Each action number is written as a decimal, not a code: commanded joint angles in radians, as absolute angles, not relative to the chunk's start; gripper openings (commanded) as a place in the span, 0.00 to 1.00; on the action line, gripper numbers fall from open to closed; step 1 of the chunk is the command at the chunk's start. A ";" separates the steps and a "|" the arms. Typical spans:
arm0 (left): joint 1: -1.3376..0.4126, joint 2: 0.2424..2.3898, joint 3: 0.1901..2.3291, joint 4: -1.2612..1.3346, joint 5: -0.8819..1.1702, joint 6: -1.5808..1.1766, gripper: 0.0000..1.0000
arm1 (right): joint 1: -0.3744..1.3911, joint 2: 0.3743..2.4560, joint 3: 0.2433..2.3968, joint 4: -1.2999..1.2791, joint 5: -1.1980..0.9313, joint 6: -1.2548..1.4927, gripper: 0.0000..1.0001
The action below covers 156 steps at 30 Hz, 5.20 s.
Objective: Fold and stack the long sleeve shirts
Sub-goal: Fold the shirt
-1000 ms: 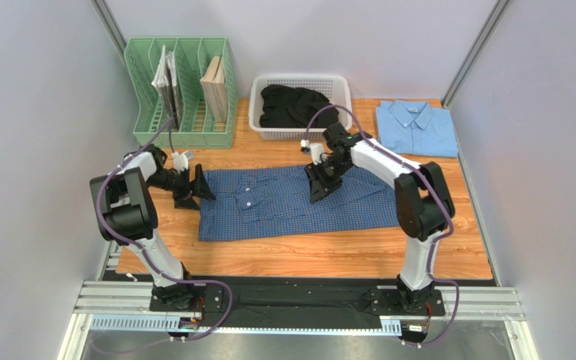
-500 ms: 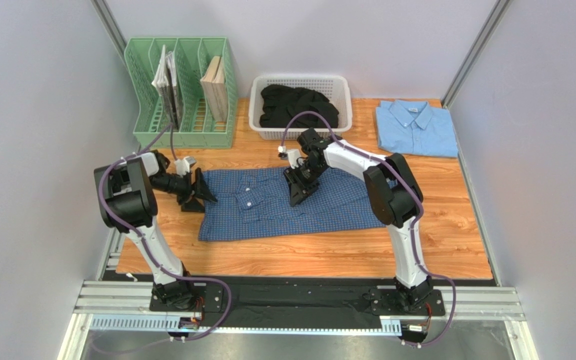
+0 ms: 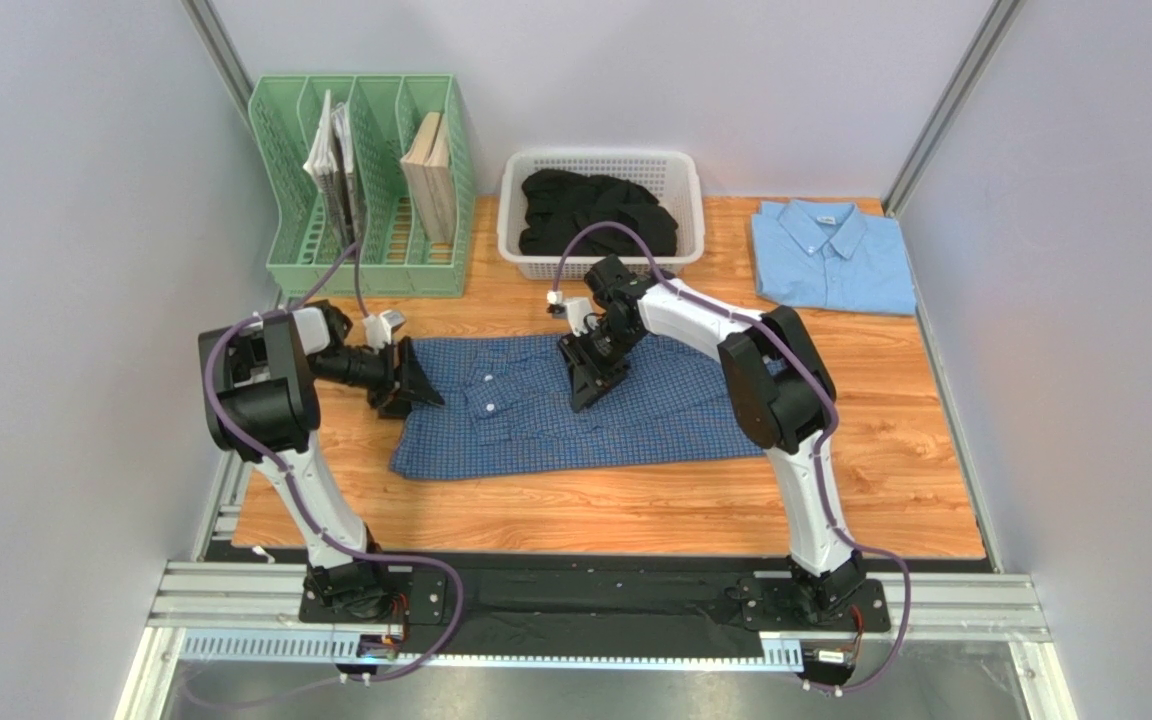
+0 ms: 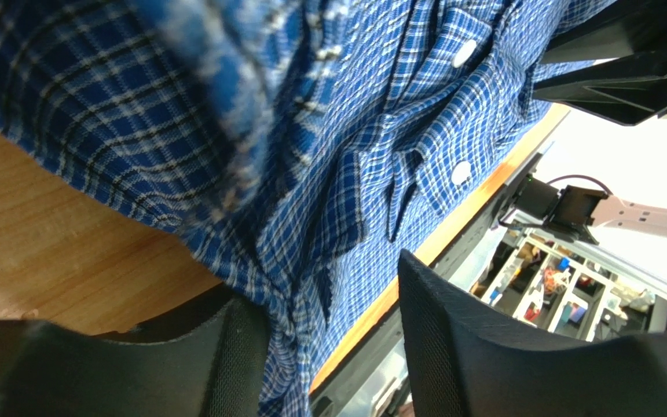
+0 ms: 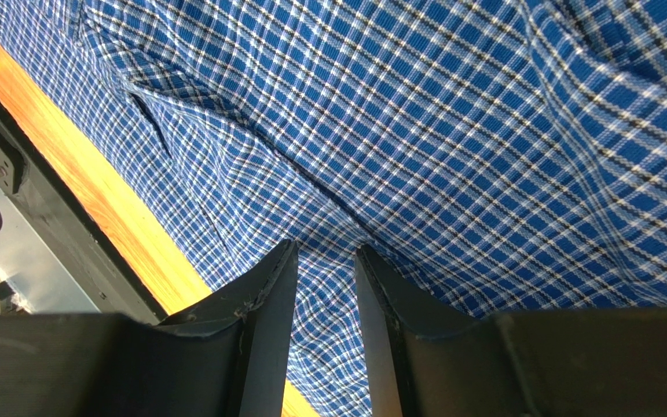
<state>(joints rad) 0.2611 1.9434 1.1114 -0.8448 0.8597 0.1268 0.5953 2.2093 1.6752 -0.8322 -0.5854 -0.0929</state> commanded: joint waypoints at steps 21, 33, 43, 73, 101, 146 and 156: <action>0.279 1.856 1.098 -0.831 0.882 0.192 0.14 | 0.698 2.295 1.651 -0.410 -0.594 0.406 0.00; 0.279 1.775 1.092 -0.859 0.891 0.206 0.04 | 0.687 2.159 1.678 -0.462 -0.670 0.370 0.05; 0.267 1.723 1.100 -0.880 0.888 0.216 0.00 | 0.635 2.198 1.644 -0.514 -0.554 0.385 0.04; 0.314 1.742 1.143 -0.894 0.637 0.135 0.62 | 0.669 2.321 1.666 -0.515 -0.463 0.388 0.03; 0.275 1.692 1.216 -1.031 1.006 0.155 0.00 | 0.669 2.342 1.660 -0.514 -0.446 0.406 0.01; 0.261 1.953 1.305 -0.951 0.610 0.215 0.74 | 0.683 2.318 1.701 -0.526 -0.502 0.422 0.03; 0.245 1.899 1.287 -0.959 0.748 0.203 0.39 | 0.683 2.322 1.700 -0.528 -0.497 0.422 0.03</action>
<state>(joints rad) 0.2516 1.9537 1.3029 -0.9527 0.6506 0.1967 0.6720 2.2929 1.7008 -0.4786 -0.5640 0.4328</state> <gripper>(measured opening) 0.491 0.035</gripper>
